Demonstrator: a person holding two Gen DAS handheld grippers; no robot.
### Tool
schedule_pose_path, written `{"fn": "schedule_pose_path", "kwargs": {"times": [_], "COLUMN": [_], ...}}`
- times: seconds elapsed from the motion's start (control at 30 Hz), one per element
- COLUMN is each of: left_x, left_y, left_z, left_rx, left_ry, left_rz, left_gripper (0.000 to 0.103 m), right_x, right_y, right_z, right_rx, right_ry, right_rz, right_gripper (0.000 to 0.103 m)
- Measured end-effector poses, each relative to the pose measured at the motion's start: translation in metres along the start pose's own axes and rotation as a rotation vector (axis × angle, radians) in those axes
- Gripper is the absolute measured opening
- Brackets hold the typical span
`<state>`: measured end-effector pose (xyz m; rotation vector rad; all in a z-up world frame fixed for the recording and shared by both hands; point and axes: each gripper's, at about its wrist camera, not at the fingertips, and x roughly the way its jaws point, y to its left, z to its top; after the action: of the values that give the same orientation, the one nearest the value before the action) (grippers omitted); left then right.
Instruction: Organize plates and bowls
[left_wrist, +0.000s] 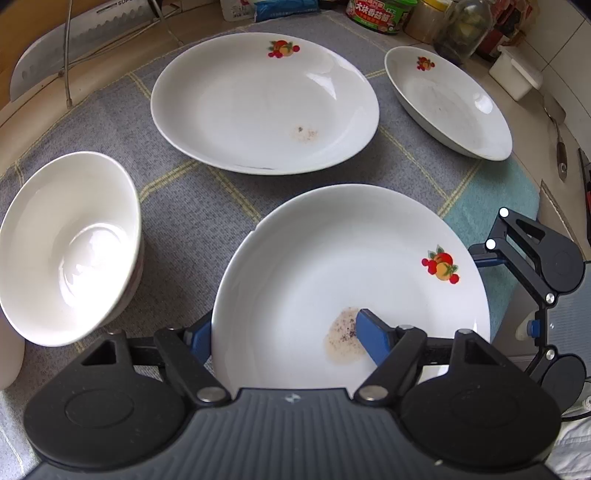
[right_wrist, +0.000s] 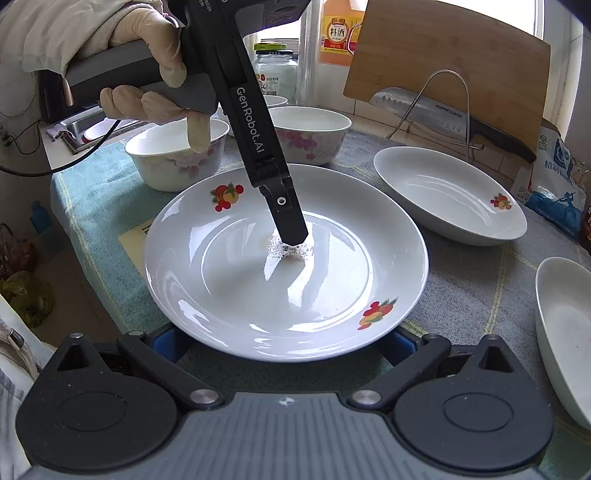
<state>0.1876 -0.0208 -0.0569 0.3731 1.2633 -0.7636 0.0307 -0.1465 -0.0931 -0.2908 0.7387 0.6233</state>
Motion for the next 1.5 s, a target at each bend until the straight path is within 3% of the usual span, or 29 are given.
{"fn": "schedule_pose_path", "kwargs": {"times": [0.57, 0.97, 1.5], "left_x": [-0.024, -0.023, 0.024], "left_y": [-0.019, -0.061, -0.132], "left_z": [0.024, 0.085, 0.168], "left_rx": [-0.016, 0.047, 0.213], "left_ry": [-0.041, -0.082, -0.056], "left_rz": [-0.018, -0.02, -0.08], "left_gripper": [0.077, 0.077, 0.077], "right_x": [-0.029, -0.061, -0.103], "right_y": [-0.026, -0.081, -0.151], "right_z": [0.01, 0.003, -0.041], "right_rx": [-0.008, 0.014, 0.14], "right_ry": [0.024, 0.003, 0.01], "right_rz": [0.021, -0.018, -0.143], "right_gripper": [0.103, 0.103, 0.103]}}
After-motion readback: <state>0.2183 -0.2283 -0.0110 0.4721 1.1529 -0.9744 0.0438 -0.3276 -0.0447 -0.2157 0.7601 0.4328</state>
